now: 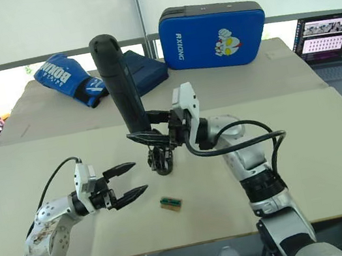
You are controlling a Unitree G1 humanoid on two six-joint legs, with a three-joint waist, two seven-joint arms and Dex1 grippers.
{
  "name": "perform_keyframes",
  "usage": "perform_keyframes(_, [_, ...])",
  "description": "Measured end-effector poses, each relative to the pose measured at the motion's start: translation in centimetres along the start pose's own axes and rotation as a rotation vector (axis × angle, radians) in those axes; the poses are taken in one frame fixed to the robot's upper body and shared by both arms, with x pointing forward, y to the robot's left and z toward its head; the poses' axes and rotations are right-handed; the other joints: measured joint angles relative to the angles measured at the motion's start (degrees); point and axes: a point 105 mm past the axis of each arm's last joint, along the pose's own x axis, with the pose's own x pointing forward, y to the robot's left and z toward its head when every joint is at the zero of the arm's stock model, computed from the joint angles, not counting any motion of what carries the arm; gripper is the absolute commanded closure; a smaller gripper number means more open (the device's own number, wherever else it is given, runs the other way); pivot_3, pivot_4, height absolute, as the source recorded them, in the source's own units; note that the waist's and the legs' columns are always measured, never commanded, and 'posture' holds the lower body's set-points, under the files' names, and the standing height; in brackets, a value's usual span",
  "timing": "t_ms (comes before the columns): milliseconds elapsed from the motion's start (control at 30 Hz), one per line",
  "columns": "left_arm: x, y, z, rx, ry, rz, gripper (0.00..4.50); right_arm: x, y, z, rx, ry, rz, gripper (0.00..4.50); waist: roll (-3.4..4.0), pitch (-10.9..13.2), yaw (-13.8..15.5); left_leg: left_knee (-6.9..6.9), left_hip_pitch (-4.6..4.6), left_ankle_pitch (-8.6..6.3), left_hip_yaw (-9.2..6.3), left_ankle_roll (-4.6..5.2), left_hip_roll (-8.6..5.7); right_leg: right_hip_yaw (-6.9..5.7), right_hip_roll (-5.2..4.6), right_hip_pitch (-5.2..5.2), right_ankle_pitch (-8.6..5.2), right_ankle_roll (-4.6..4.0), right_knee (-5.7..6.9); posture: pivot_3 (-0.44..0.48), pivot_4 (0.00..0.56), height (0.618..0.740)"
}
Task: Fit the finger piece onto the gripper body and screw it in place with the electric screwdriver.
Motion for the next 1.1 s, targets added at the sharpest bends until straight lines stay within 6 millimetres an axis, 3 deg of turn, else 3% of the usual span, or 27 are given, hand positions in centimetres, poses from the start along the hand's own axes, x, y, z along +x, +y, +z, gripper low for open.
perform_keyframes(633, [0.6, 0.7, -0.9, 0.006, 0.037, 0.024, 0.0, 0.6, -0.2, -0.7, 0.013, 0.01, -0.002, 2.57, 0.0, 0.0, -0.03, 0.0, 0.01, 0.0, 0.01, 0.0, 0.0, 0.0, 0.01, 0.0, 0.0, 0.0, 0.01, 0.0, 0.15, 0.74])
perform_keyframes(1100, [4.4, 2.1, -3.4, 0.032, 0.105, 0.021, 0.0, 0.9, -0.2, -0.6, -0.002, 0.021, 0.005, 2.57, 0.0, 0.0, 0.03, 0.0, 0.0, 0.0, 0.04, 0.0, -0.03, 0.0, 0.01, 0.01, 0.0, 0.0, 0.01, 0.0, 0.15, 0.74])
